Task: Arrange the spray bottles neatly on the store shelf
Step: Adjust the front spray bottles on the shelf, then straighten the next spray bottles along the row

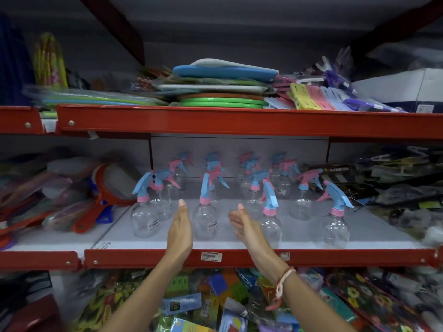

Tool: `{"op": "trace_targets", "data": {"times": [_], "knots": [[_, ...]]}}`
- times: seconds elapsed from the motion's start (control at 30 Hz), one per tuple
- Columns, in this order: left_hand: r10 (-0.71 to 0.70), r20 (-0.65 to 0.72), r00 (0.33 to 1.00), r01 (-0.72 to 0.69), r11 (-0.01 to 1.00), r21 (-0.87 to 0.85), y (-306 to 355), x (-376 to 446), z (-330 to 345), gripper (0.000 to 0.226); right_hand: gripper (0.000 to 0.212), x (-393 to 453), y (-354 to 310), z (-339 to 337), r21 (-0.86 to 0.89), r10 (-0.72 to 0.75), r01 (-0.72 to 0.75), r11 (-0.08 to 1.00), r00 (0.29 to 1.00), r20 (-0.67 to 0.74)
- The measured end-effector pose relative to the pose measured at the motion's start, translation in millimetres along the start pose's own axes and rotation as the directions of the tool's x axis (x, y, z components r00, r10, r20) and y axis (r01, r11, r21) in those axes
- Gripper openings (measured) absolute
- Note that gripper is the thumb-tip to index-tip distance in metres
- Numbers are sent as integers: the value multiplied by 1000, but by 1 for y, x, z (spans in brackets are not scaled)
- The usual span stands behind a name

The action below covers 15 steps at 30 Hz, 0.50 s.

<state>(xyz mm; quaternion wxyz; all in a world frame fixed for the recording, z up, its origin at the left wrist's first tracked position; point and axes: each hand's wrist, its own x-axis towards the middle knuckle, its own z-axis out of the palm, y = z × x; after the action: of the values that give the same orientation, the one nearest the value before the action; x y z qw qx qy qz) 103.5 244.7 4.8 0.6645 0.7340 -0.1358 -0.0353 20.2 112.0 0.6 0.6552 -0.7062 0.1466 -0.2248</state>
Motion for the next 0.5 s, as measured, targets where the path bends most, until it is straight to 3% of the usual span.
{"op": "trace_targets", "data": {"times": [0.1, 0.2, 0.5], "knots": [[-41, 181, 983, 33, 998, 48, 12, 8, -6, 81, 81, 15, -3, 23, -21, 95, -93, 995, 990, 103], [-28, 302, 953, 16, 999, 42, 18, 13, -6, 76, 78, 19, -9, 37, 3, 90, -91, 996, 987, 132], [-40, 448, 893, 23, 999, 42, 13, 4, -21, 88, 76, 1, -14, 40, 4, 89, -91, 996, 976, 198]]}}
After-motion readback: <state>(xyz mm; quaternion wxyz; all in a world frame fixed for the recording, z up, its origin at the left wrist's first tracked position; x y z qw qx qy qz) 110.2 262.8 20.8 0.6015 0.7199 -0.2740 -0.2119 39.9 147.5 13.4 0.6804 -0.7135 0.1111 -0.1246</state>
